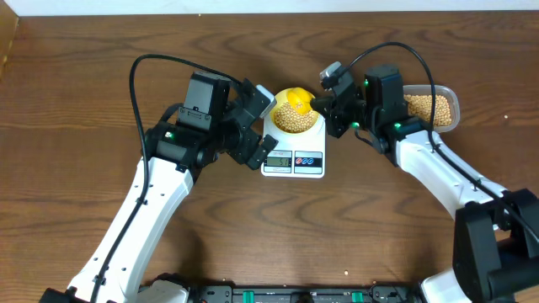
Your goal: Scoop item into bowl and weigh 50g on scale
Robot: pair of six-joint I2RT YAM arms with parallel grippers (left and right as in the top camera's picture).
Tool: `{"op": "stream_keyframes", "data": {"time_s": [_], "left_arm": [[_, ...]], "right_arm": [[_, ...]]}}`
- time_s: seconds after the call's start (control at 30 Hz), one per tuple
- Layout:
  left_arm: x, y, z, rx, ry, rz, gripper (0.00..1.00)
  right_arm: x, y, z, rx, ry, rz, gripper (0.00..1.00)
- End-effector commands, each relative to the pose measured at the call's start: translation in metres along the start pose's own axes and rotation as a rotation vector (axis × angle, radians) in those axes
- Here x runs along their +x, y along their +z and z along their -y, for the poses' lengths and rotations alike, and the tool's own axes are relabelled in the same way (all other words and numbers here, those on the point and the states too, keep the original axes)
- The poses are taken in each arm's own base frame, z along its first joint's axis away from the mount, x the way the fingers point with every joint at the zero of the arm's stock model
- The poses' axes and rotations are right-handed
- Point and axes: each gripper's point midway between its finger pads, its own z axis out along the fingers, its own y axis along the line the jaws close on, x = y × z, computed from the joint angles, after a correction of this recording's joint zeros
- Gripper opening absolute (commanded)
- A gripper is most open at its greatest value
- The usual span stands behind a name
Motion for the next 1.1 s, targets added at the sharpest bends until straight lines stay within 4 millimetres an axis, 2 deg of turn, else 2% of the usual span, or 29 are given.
{"op": "stream_keyframes", "data": {"time_s": [0.0,0.23,0.53,0.7,1.07], "left_arm": [[0.0,-0.004,0.002,0.008,-0.009,0.01,0.98],[0.0,-0.004,0.002,0.008,-0.009,0.01,0.98],[0.0,-0.004,0.002,0.008,-0.009,0.01,0.98],[0.0,-0.004,0.002,0.008,-0.009,0.01,0.98],[0.0,-0.004,0.002,0.008,-0.009,0.01,0.98]], "right_arm": [[0.003,0.005,-0.002,-0.011,-0.042,-0.006,0.01],[0.014,0.016,0.004,-0.005,-0.05,-0.025,0.01],[0.021,0.027,-0.012,-0.042,-0.074,-0.048,0.01],[0.03,0.028,-0.021,-0.073,-0.057,-0.084,0.01],[0.036,0.026,-0.022,-0.079,0.012,-0.11,0.01]]}}
